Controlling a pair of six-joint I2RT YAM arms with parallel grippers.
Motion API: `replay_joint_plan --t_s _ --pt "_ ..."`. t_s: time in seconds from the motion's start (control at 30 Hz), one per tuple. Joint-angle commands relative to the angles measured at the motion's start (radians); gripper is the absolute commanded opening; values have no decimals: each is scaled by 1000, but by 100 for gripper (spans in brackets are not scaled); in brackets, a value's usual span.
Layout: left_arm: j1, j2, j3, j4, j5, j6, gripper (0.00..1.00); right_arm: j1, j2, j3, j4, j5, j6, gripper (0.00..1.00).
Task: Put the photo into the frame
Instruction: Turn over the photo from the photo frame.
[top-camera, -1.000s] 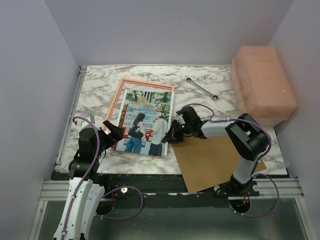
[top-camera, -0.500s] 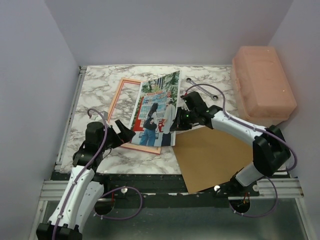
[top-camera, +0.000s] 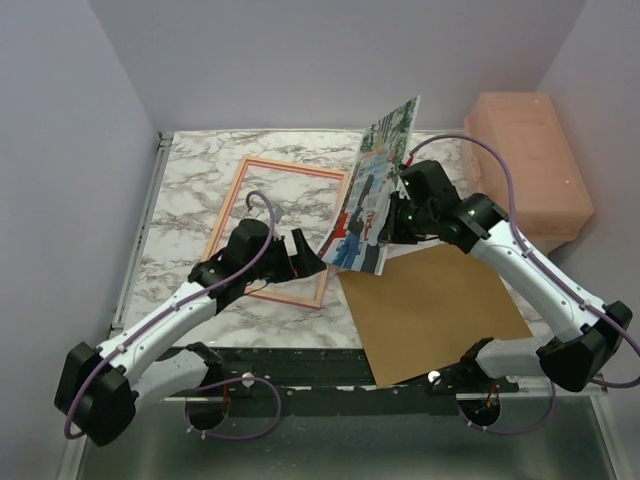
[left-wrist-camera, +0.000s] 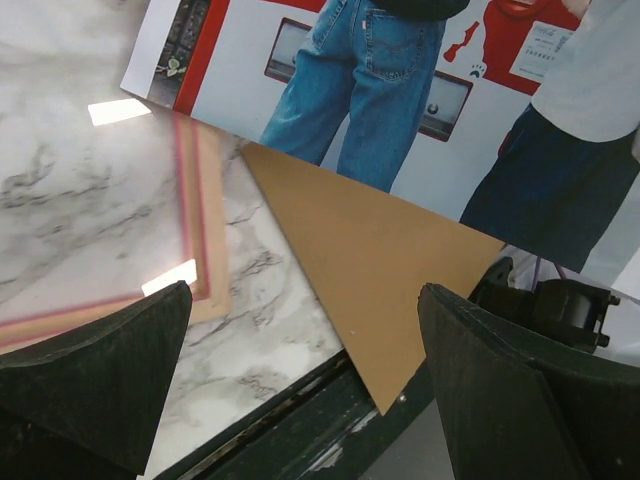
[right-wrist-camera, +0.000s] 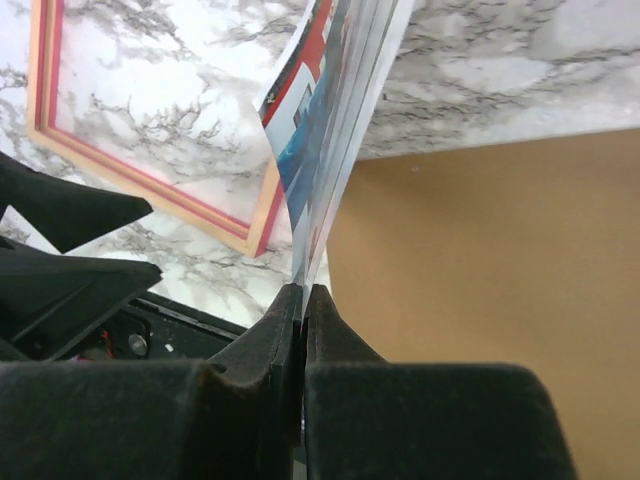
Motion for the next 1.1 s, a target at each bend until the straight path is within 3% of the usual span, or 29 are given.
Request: replay_joint_plan --t_s 0.0,0.27,0.57,0.8,1.07 --pt "-95 146 129 90 -32 -30 99 4 -62 75 -218 148 -5 0" --pt "-136 246 185 148 30 -59 98 4 -84 220 -393 216 23 1" --pt "-131 45 163 -62 -90 -71 98 4 221 406 -466 93 -103 1" --pt "-49 -180 67 -188 -160 -130 98 75 434 393 -345 12 -146 1" --pt "109 -290 -144 -13 16 -231 98 207 531 276 -71 -138 -69 7"
